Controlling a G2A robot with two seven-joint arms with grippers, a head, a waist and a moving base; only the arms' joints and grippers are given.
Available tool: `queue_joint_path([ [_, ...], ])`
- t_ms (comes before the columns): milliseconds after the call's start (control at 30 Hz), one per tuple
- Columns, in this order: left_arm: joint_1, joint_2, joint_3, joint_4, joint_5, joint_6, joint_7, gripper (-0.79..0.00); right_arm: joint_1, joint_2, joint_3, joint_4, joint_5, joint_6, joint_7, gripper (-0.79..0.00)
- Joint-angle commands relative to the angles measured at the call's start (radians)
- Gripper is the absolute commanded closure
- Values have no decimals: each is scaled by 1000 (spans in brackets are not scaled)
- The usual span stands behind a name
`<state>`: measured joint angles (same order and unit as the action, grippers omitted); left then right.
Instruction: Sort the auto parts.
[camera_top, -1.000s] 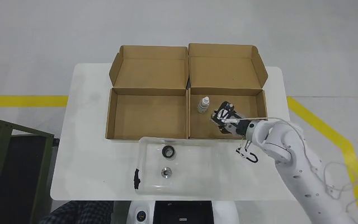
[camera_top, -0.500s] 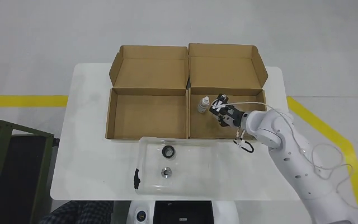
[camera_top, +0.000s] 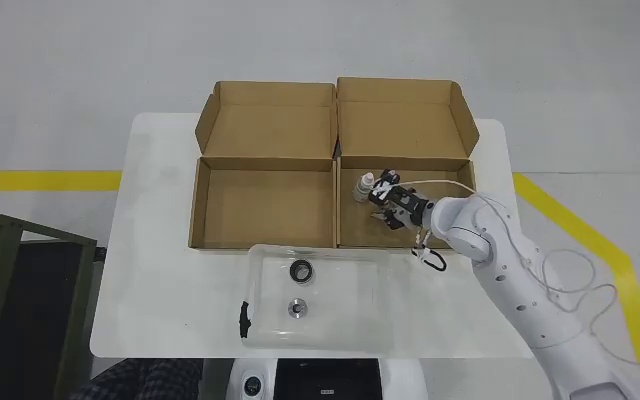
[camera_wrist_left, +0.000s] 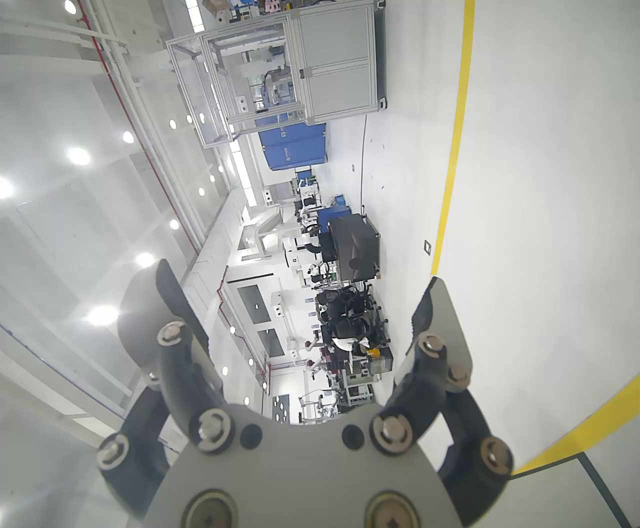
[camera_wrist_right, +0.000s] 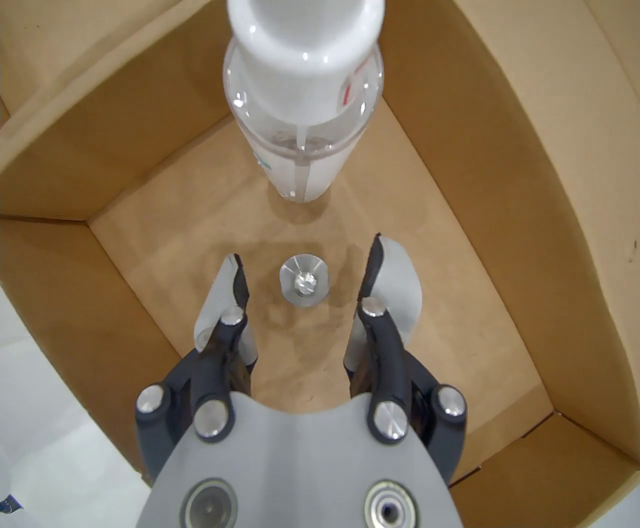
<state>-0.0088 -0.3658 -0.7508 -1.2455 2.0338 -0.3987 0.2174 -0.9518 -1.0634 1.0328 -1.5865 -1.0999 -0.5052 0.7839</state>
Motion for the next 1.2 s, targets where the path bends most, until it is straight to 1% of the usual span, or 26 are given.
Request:
queue_joint_path([
  [0,0,0,0,0,0,0,0,-785,-4,2,9,-15,-2,0,2,-594],
  [100,0,0,0,0,0,0,0,-785,-19,8,34,-57,-4,-1,0,-628],
  [133,0,0,0,0,0,0,0,-785,-27,10,45,-75,-4,-2,0,-628],
  [167,0,0,0,0,0,0,0,-785,-36,13,56,-96,-1,-3,1,-653],
  [300,0,0,0,0,0,0,0,-785,-77,24,107,-187,16,-15,0,-674],
  [400,0,0,0,0,0,0,0,-785,-112,32,138,-275,16,-28,1,-683],
  [467,0,0,0,0,0,0,0,-785,-142,36,150,-349,10,-31,-5,-723],
  [600,0,0,0,0,0,0,0,-785,-198,41,155,-461,-6,-30,-22,-757],
  [833,0,0,0,0,0,0,0,-785,-231,37,95,-530,-12,-52,-63,-763],
  [1167,0,0,0,0,0,0,0,-785,-212,13,-91,-525,-65,-79,-97,-767],
])
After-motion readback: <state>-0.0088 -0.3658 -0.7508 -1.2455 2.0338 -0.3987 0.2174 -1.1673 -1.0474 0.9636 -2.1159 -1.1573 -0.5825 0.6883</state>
